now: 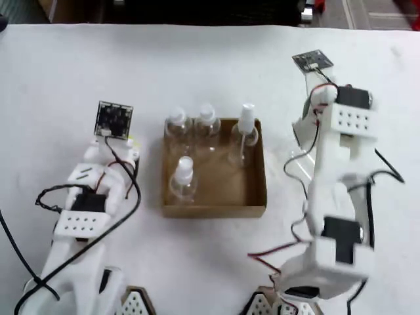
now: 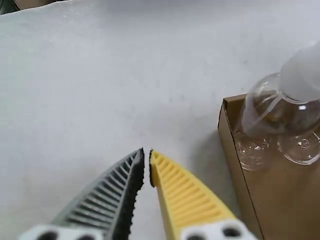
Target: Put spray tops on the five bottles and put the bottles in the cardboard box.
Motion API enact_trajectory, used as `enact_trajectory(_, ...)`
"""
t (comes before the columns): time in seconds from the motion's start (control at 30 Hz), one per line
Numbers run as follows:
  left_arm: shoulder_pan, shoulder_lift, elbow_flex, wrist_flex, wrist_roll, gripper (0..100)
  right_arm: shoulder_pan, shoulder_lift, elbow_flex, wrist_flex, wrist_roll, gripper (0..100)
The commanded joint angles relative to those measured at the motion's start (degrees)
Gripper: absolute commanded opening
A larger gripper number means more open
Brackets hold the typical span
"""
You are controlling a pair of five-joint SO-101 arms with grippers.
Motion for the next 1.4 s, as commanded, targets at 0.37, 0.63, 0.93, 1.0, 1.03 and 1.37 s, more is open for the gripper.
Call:
enact_trajectory(0.37, 2.6, 0.1, 0.4, -1.5, 0.4, 2, -2.0, 20.9, -20.9, 1.9, 1.7, 22.9)
enact_trajectory(0.63, 2.5, 0.1, 0.4, -1.5, 0.4, 2, -6.6, 21.6, -21.9, 2.8, 1.9, 22.9)
enact_trajectory(0.93, 2.4, 0.1, 0.4, -1.5, 0.4, 2, -7.1, 26.6, -21.9, 2.7, 1.7, 22.9)
enact_trajectory(1.0, 2.4, 0.1, 0.4, -1.5, 0.4, 2, -6.8, 27.8, -21.9, 1.6, 1.7, 22.9)
enact_trajectory(1.03, 2.4, 0.1, 0.5, -1.5, 0.4, 2, -6.5, 28.1, -21.9, 1.2, 1.7, 22.9)
enact_trajectory(1.37, 2.6, 0.1, 0.5, -1.5, 0.4, 2, -5.8, 28.4, -21.9, 0.4, 2.2, 6.4)
